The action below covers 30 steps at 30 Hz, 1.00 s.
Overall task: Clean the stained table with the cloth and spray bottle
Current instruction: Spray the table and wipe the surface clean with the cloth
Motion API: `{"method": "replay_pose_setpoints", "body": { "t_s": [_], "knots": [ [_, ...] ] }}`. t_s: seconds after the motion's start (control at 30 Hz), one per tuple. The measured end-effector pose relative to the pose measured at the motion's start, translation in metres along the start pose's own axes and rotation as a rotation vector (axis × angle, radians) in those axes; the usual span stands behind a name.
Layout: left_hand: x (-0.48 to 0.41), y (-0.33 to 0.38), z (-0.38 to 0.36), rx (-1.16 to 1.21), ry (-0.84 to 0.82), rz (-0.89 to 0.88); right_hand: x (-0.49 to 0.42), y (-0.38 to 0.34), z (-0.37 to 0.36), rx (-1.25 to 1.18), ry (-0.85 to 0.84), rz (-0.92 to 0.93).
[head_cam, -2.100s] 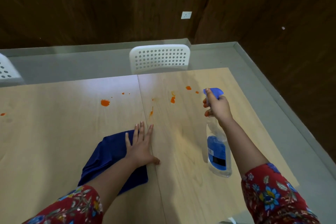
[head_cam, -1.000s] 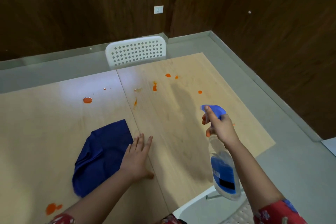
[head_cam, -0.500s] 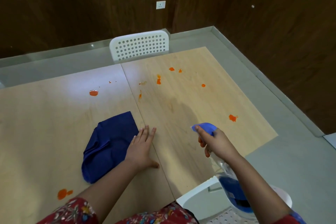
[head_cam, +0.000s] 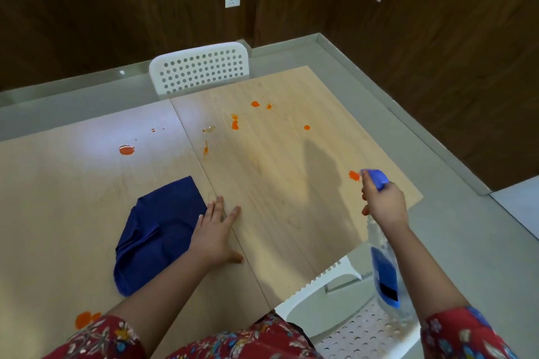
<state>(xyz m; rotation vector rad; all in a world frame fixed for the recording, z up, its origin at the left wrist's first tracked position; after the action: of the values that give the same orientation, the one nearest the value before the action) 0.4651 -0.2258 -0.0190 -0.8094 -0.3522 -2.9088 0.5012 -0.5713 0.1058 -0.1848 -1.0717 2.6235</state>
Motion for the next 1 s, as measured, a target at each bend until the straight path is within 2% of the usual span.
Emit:
{"method": "replay_pose_setpoints", "body": {
  "t_s": [0.07, 0.17, 0.37, 0.57, 0.77, 0.83, 1.0],
  "knots": [
    [0.0, 0.0, 0.0, 0.009, 0.004, -0.005, -0.006, 0.009, 0.013, 0.063, 0.075, -0.057],
    [0.0, -0.001, -0.001, 0.014, 0.004, -0.01, -0.007, 0.018, 0.022, 0.175, 0.081, -0.112],
    [0.004, -0.003, 0.0, -0.027, 0.016, -0.04, 0.026, 0.034, -0.004, 0.226, -0.164, -0.182],
    [0.024, -0.008, 0.002, -0.014, 0.068, -0.109, 0.073, 0.016, -0.047, 0.013, -0.319, -0.165],
    [0.045, -0.032, 0.033, 0.264, 0.18, -0.09, 0.09, -0.019, -0.068, -0.052, -0.335, -0.104],
    [0.052, -0.056, 0.046, 0.432, 0.201, -0.033, 0.091, -0.05, -0.077, -0.163, -0.346, -0.038],
    [0.063, -0.13, 0.071, 0.824, 0.269, 0.11, 0.098, -0.172, -0.125, -0.552, -0.552, 0.204]
  ]
}}
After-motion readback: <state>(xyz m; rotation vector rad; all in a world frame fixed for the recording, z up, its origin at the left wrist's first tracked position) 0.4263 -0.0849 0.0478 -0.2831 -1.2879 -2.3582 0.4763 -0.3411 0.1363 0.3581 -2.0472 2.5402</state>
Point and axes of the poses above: each hand's wrist, its own x-axis away from the middle knuckle, its own z-axis out of the back of the hand, y = z × x, the point moved 8 cm from there along -x, towards the middle knuckle, and after that the axes turned 14 degrees about z, right-handed, at the moved point
